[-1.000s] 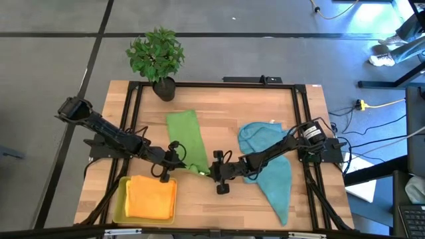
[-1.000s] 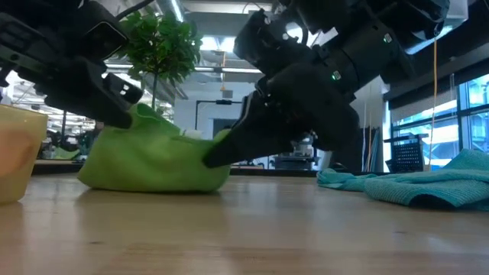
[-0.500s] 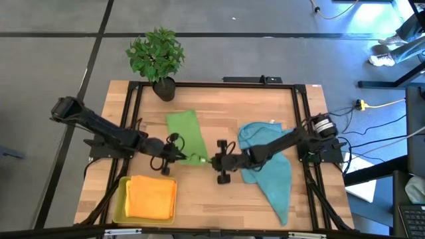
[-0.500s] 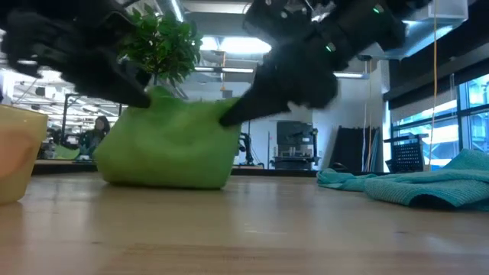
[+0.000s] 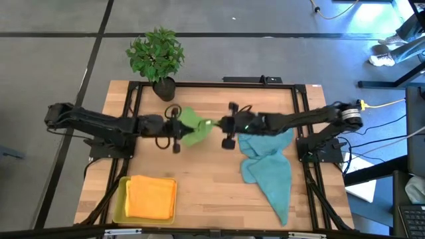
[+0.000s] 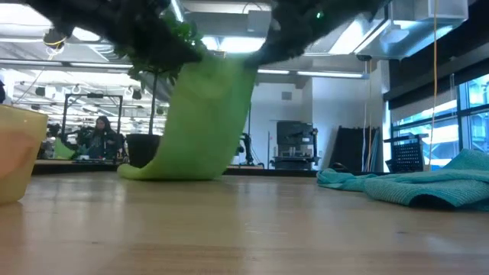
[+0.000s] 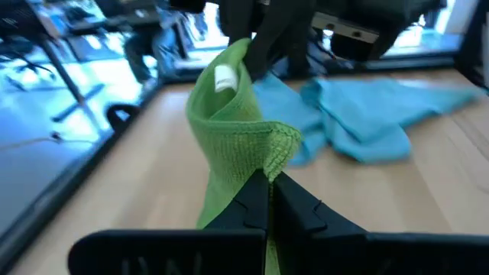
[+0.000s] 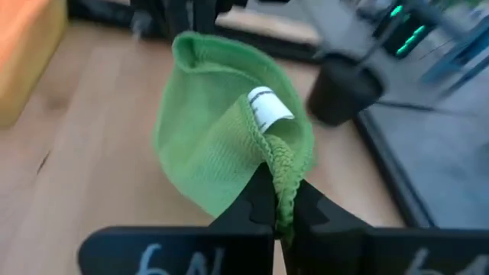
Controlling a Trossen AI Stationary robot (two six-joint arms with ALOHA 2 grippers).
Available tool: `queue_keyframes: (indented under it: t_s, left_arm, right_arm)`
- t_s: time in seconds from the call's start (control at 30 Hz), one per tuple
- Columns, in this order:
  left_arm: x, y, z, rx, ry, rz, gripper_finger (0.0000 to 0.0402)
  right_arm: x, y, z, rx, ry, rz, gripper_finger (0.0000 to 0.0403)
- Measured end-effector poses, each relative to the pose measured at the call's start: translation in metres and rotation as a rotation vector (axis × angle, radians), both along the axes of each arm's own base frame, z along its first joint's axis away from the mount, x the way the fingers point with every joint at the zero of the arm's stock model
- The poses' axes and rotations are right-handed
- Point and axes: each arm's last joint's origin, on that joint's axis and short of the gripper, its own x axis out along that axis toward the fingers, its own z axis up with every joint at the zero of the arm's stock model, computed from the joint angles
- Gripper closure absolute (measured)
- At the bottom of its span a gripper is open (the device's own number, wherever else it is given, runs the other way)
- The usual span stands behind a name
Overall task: Fold microfiber towels
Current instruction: Fold the green microfiber cloth
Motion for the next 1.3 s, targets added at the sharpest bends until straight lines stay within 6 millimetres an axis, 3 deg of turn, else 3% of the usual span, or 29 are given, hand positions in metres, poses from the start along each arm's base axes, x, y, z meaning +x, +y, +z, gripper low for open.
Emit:
queue_keyframes:
  t_s: [0.2,0.37,0.6,0.8,1.0,1.13,1.3]
  left_arm:
    - [0.004,0.025,0.043,0.063,-0.011,0.086,0.0401]
    - [0.003,0.048,0.075,0.081,-0.025,0.125,0.0401]
    - [-0.006,0.081,0.103,0.077,-0.1,0.14,0.0401]
    - [-0.015,0.098,0.102,0.07,-0.062,0.171,0.0401]
    - [-0.017,0.084,0.081,-0.036,0.144,0.075,0.0401]
    - [-0.013,0.061,0.072,-0.078,0.247,0.008,0.0401]
    - [-0.006,0.028,0.071,-0.09,0.249,-0.088,0.0401]
  right_arm:
    - [-0.029,-0.021,0.047,-0.031,-0.14,-0.051,0.0401]
    - [-0.048,-0.034,0.07,-0.055,-0.213,-0.093,0.0401]
    - [-0.058,-0.056,0.081,-0.09,-0.261,-0.159,0.0401]
    - [-0.06,-0.065,0.081,-0.066,-0.262,-0.166,0.0401]
    - [-0.054,-0.052,0.07,0.061,-0.216,-0.069,0.0401]
    - [-0.037,-0.027,0.05,0.16,-0.143,0.024,0.0401]
    - [-0.018,-0.004,0.029,0.224,-0.103,0.07,0.0401]
